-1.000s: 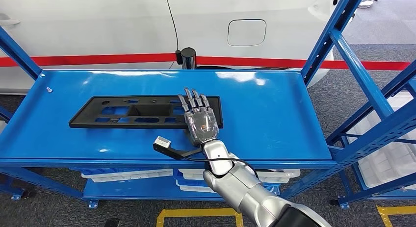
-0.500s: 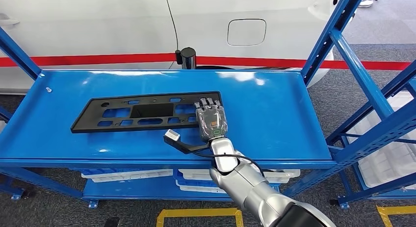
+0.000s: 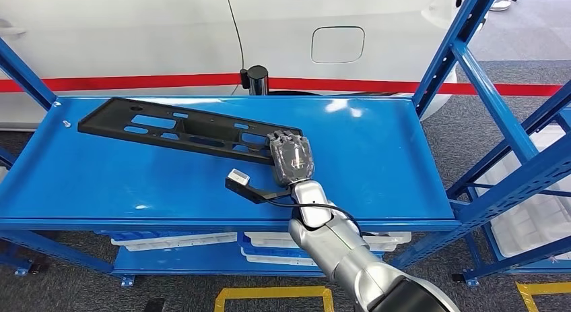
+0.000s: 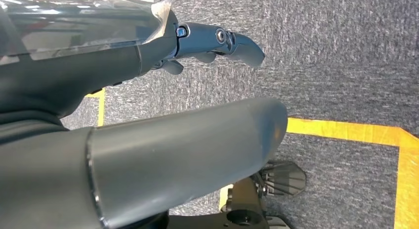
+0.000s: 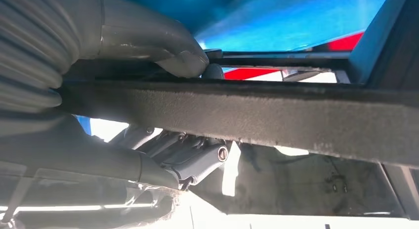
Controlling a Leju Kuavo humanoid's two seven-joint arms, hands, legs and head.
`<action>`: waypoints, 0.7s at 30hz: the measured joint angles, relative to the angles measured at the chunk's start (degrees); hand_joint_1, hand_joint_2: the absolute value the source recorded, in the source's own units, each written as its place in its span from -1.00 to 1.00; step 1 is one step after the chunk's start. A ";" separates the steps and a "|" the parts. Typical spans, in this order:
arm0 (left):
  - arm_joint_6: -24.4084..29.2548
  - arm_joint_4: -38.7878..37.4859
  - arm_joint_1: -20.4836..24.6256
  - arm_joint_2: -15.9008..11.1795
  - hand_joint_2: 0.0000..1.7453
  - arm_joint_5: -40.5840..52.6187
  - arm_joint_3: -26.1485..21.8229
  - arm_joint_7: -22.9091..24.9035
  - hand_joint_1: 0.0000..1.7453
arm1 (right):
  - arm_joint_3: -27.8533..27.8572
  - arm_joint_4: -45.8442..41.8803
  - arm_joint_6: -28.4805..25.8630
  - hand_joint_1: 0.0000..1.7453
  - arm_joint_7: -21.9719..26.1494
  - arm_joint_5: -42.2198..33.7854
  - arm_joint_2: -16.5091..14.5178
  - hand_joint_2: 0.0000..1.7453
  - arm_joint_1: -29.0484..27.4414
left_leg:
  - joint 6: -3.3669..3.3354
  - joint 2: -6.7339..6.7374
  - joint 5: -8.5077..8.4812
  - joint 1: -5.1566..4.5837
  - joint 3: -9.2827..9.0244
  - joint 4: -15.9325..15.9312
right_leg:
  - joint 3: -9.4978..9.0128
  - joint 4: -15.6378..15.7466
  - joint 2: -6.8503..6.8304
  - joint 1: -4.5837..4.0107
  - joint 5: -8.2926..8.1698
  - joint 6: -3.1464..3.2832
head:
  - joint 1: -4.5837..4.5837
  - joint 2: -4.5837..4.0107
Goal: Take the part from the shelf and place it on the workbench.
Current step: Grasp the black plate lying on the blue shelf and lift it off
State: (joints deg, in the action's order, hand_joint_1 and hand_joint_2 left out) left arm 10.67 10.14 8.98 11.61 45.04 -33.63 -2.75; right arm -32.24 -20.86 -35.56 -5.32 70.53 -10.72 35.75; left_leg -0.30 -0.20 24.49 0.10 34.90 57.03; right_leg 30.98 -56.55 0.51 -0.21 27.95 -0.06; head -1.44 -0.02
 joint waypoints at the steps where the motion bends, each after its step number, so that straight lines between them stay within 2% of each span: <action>1: -0.15 0.00 0.00 0.01 -1.00 -0.02 -0.11 -0.07 -1.00 | 0.81 -0.27 0.33 1.00 2.06 -1.81 -0.28 1.00 -0.03 | 0.00 0.02 0.00 0.00 0.00 0.00 | 0.00 0.00 0.02 0.00 0.00 0.00 | 0.00 0.00; 3: -0.30 0.00 0.00 0.04 -1.00 -0.05 -0.29 -0.13 -1.00 | 2.54 -0.83 1.11 1.00 5.64 -5.02 -0.90 1.00 -0.09 | 0.00 0.03 0.00 0.00 -0.01 0.00 | 0.01 0.00 0.05 0.00 0.00 0.00 | 0.00 0.00; 5: -0.41 0.00 0.00 0.05 -1.00 -0.05 -0.37 -0.13 -1.00 | 3.85 -1.23 1.60 1.00 7.09 -6.32 -1.43 1.00 -0.15 | 0.00 0.01 0.00 0.01 -0.01 0.00 | 0.01 0.00 0.03 0.00 0.00 0.00 | 0.00 0.00; 15: -0.63 0.00 0.01 0.08 -1.00 -0.06 -0.59 -0.13 -1.00 | 5.96 -1.90 1.89 1.00 8.10 -7.30 -2.34 1.00 -0.56 | 0.00 -0.02 0.00 0.01 0.02 0.00 | 0.02 0.00 0.01 0.00 0.00 0.00 | 0.00 0.00; 17: -0.63 0.00 0.00 0.08 -1.00 -0.06 -0.62 -0.15 -1.00 | 6.50 -2.26 1.99 1.00 10.49 -9.48 -2.42 1.00 -0.69 | 0.00 -0.02 0.00 0.01 0.03 0.00 | 0.01 0.00 0.01 0.00 0.00 0.00 | 0.00 0.00; 20: -0.69 0.00 -0.01 0.06 -1.00 -0.05 -0.72 -0.45 -1.00 | 7.79 -4.40 3.59 1.00 17.62 -17.11 -2.82 1.00 -1.33 | 0.00 -0.02 0.00 0.01 0.05 0.00 | 0.03 0.00 0.02 0.00 0.00 0.00 | 0.00 0.00; 21: -0.73 0.00 -0.01 0.06 -0.50 -0.04 -0.76 -0.63 -1.00 | 8.14 -5.78 4.51 1.00 20.08 -20.23 -3.00 1.00 -1.72 | 0.00 -0.02 0.00 0.01 0.06 0.00 | 0.04 0.00 0.01 0.00 0.00 0.00 | 0.00 0.00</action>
State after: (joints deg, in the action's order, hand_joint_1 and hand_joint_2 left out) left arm 9.93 10.14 8.97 11.67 45.00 -34.39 -3.39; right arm -24.10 -26.64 -31.05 14.76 50.30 -13.72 34.03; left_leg -0.30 -0.22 24.49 0.11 34.96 57.03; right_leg 31.02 -56.56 0.53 -0.22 27.95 -0.06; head -1.44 -0.02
